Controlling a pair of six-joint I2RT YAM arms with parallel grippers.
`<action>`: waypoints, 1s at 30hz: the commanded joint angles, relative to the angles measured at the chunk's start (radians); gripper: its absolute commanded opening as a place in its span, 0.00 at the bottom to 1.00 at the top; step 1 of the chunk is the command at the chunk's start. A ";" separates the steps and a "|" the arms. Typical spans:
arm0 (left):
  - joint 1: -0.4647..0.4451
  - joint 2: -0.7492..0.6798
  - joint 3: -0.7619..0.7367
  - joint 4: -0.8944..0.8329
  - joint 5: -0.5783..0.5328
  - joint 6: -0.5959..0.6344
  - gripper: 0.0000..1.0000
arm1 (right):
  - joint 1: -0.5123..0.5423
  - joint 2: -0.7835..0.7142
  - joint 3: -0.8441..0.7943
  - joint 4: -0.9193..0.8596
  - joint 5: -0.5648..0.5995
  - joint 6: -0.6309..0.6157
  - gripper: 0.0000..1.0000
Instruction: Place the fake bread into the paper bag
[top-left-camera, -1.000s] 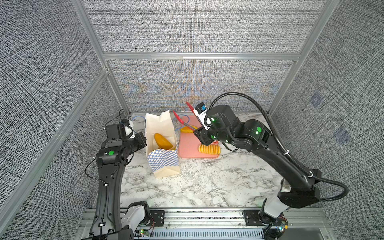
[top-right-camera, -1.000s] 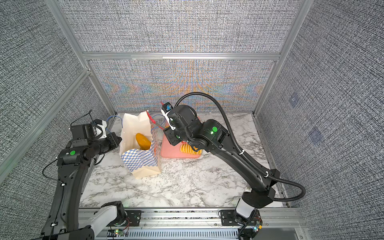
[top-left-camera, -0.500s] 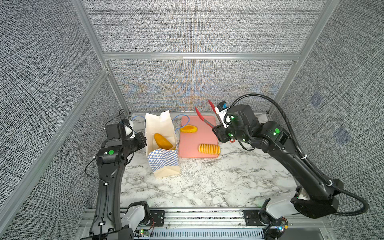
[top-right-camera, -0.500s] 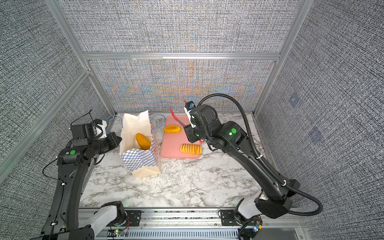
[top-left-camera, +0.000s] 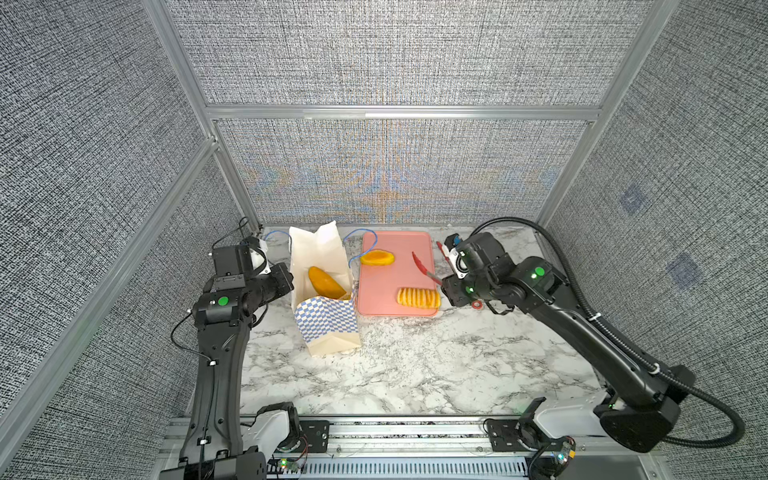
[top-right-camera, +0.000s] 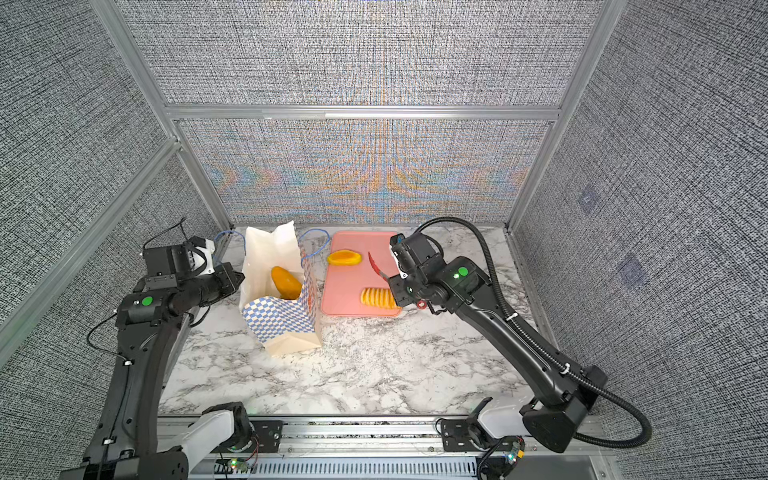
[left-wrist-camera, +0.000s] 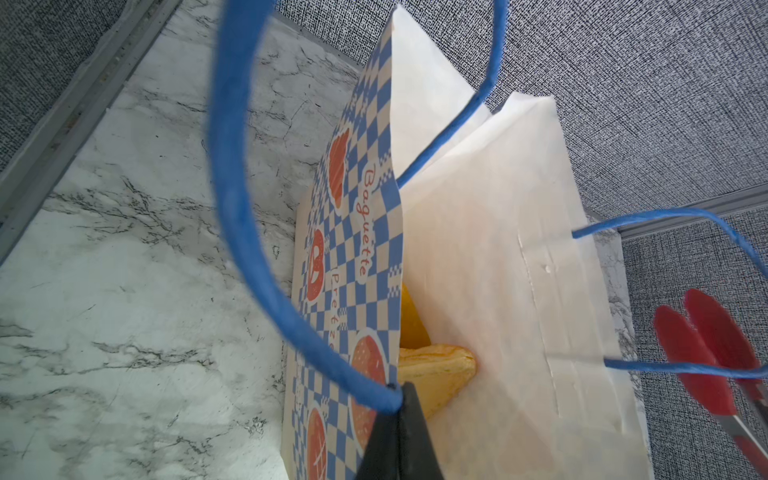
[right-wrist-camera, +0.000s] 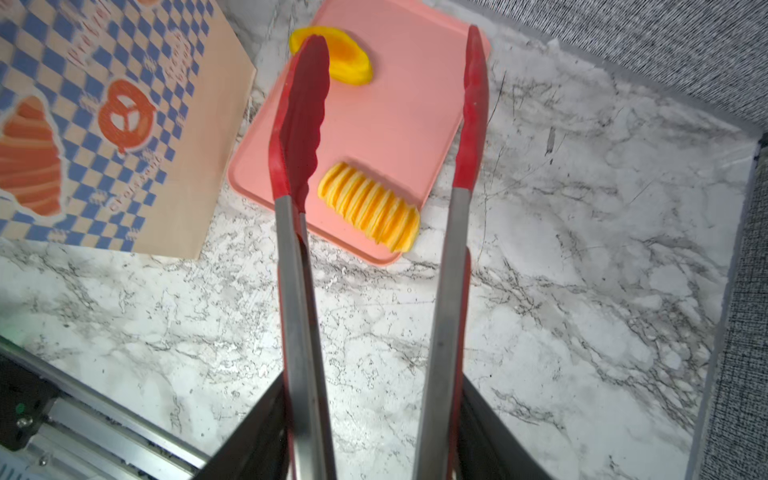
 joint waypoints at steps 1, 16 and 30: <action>0.000 0.002 0.004 0.021 0.006 0.003 0.00 | 0.000 0.018 -0.029 0.005 -0.013 0.006 0.57; 0.000 0.013 -0.023 0.049 0.025 0.002 0.00 | 0.025 0.243 -0.020 -0.039 -0.030 -0.066 0.57; 0.001 0.012 -0.047 0.063 0.028 0.001 0.00 | 0.049 0.349 0.033 -0.001 -0.008 -0.178 0.57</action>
